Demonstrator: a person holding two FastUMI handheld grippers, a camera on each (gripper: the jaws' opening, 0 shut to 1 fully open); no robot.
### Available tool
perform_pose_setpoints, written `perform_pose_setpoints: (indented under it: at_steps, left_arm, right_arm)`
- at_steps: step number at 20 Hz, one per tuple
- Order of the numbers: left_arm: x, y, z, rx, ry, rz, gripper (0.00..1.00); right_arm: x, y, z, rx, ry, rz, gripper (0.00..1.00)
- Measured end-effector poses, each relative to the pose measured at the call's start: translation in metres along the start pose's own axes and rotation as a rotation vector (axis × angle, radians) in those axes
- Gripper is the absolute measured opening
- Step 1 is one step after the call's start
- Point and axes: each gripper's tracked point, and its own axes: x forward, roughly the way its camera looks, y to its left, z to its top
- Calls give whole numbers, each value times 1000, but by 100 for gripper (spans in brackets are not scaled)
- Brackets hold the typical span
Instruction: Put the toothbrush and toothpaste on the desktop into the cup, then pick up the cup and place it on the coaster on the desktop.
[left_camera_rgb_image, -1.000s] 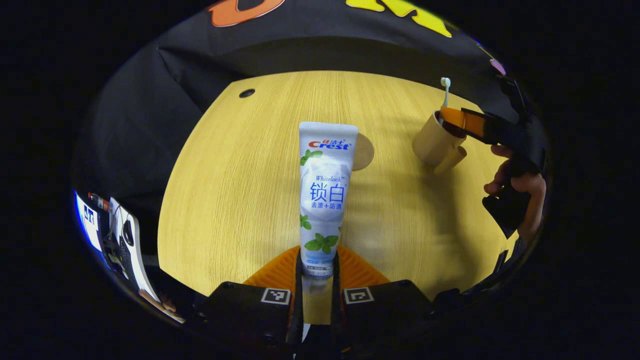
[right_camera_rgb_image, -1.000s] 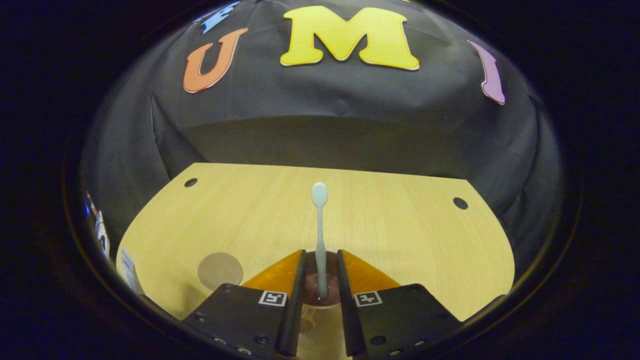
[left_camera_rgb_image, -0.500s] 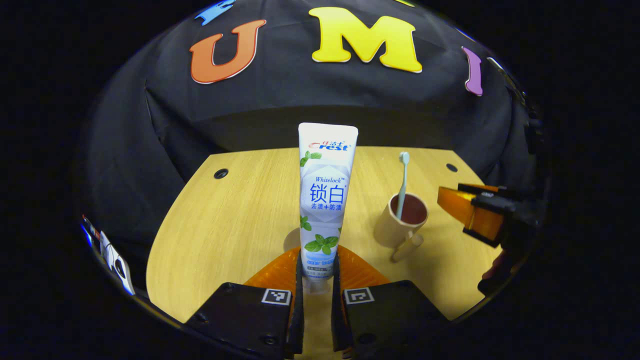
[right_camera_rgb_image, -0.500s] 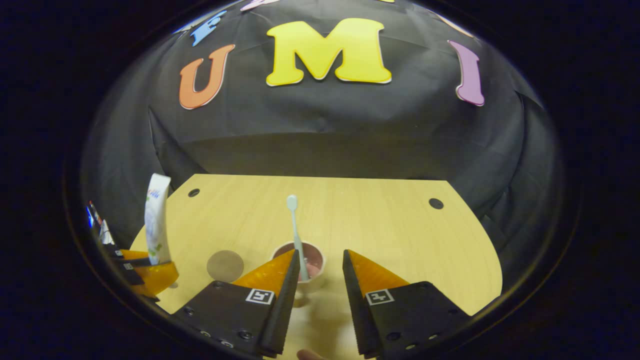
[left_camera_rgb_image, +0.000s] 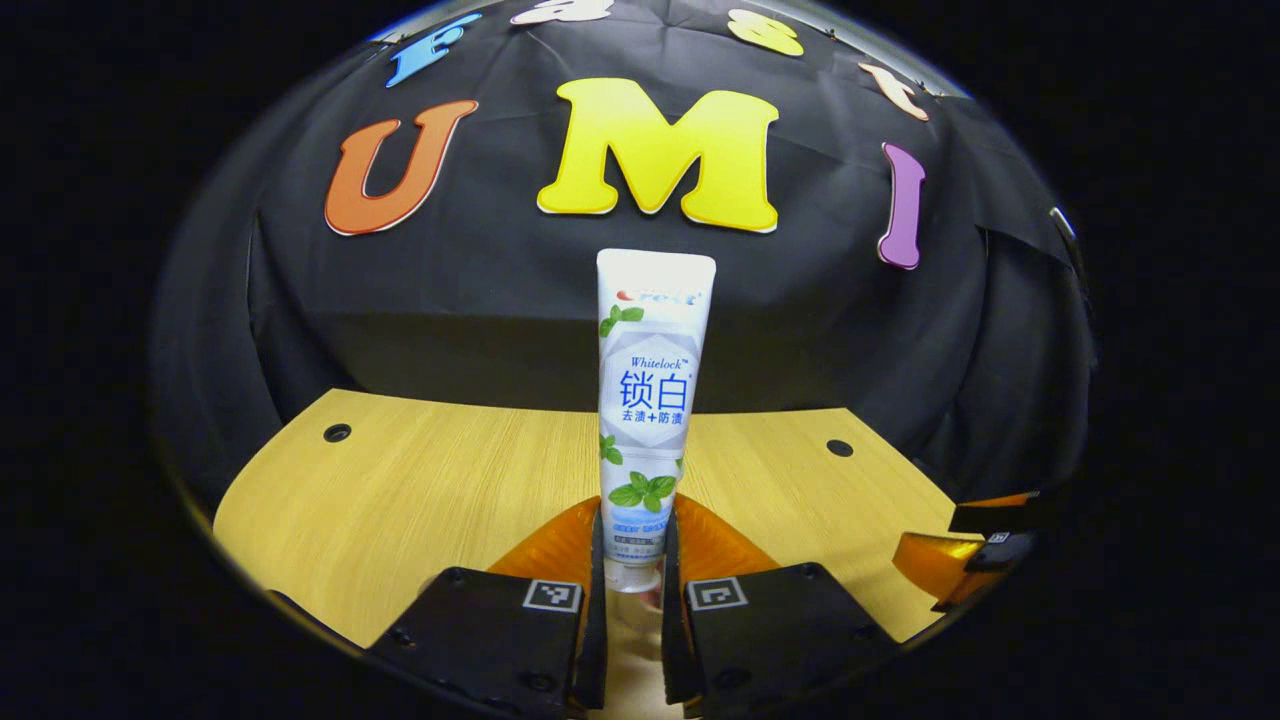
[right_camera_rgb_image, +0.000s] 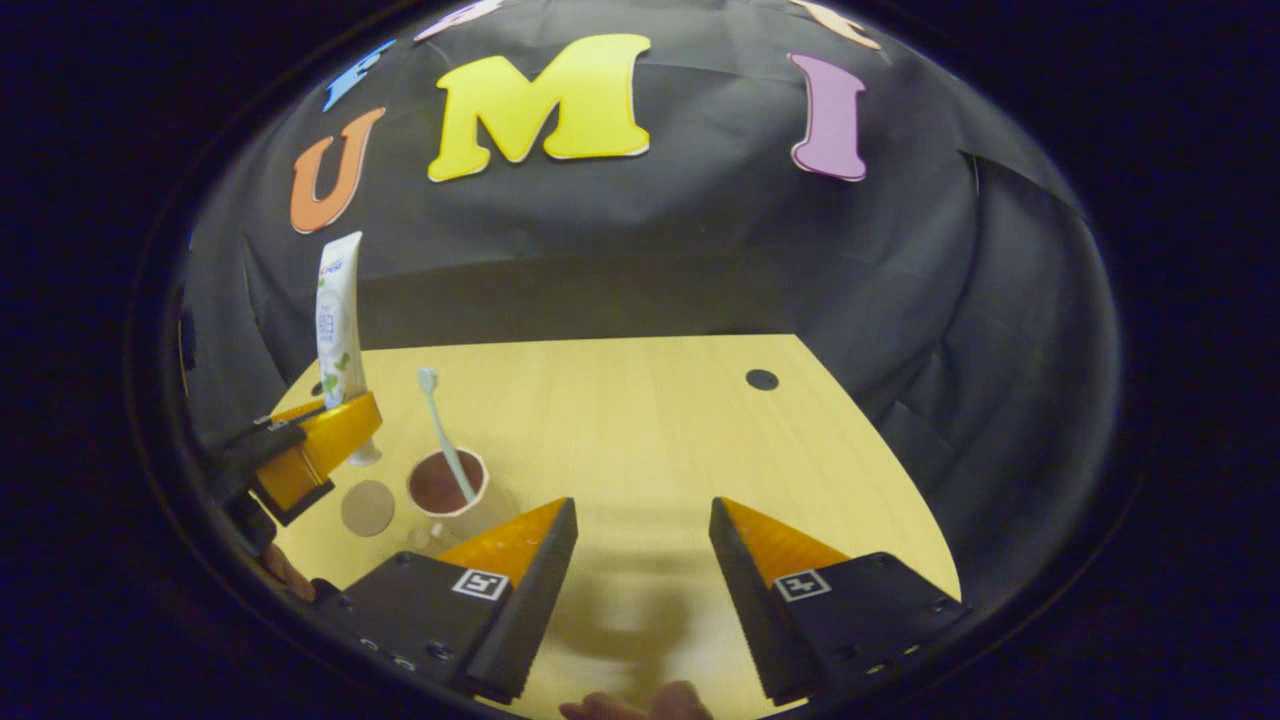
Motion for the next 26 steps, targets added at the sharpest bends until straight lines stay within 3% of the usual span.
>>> perform_pose_setpoints:
  at_steps: [1,3,9,15,19,20,23,24,25,26]
  left_arm:
    - [5,-3,-1,-7,-12,1,24]
    - [17,-9,-4,-16,-25,9,25]
    - [30,-16,-13,-10,-75,26,25]
    - [36,-17,-46,-10,-36,38,30]
    - [31,-16,-51,18,-28,48,46]
    - [29,-16,-49,21,-27,45,56]
    - [19,-12,-53,22,-1,50,69]
    - [13,-9,-51,13,0,55,89]
    - [5,-3,-48,8,-3,65,83]
    - [-3,3,-43,8,-11,77,89]
  right_arm:
    - [1,-9,-5,4,8,-15,89]
    - [5,-20,-16,11,30,-27,93]
    - [5,-30,-36,-27,47,-31,94]
    - [4,-22,-52,-41,66,-9,94]
    - [4,-16,-55,-50,75,-1,94]
    - [4,-14,-57,-49,78,1,94]
    - [4,-6,-54,-43,84,10,94]
    - [3,-3,-52,-43,83,14,94]
    - [1,1,-50,-46,81,18,94]
    - [-1,6,-47,-48,81,25,93]
